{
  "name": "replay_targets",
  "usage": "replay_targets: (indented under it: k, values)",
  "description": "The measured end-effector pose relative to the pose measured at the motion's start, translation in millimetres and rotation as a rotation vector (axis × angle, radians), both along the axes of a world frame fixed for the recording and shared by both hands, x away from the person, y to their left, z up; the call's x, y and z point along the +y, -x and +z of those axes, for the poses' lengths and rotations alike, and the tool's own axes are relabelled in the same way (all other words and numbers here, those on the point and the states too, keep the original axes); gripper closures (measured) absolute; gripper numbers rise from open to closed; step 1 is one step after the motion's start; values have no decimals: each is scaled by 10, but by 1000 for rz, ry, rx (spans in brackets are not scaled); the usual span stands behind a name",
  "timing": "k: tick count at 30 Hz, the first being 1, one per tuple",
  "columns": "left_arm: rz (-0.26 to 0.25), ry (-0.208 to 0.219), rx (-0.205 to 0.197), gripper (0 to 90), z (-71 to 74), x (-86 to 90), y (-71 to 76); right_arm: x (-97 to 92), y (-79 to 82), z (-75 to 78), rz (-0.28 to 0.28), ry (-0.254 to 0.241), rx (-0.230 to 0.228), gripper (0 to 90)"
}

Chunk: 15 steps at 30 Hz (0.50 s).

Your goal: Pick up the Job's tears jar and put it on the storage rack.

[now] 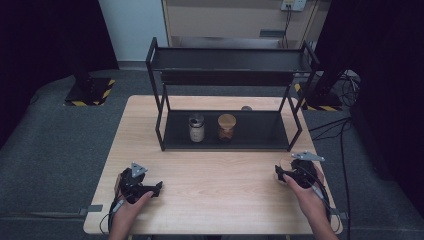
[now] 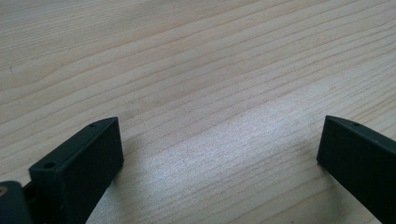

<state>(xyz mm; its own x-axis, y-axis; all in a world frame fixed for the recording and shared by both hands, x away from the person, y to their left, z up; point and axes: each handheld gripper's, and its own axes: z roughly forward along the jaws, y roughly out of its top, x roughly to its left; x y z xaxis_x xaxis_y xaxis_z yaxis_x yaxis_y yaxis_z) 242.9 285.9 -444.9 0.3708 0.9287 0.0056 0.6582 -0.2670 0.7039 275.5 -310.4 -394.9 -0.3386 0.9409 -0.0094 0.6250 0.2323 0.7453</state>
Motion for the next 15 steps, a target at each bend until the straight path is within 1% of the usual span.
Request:
replay_targets:
  k: [15]
  values:
    - [0,0,0,0,0,0,0,116,-34,62,30,1,-7,251]
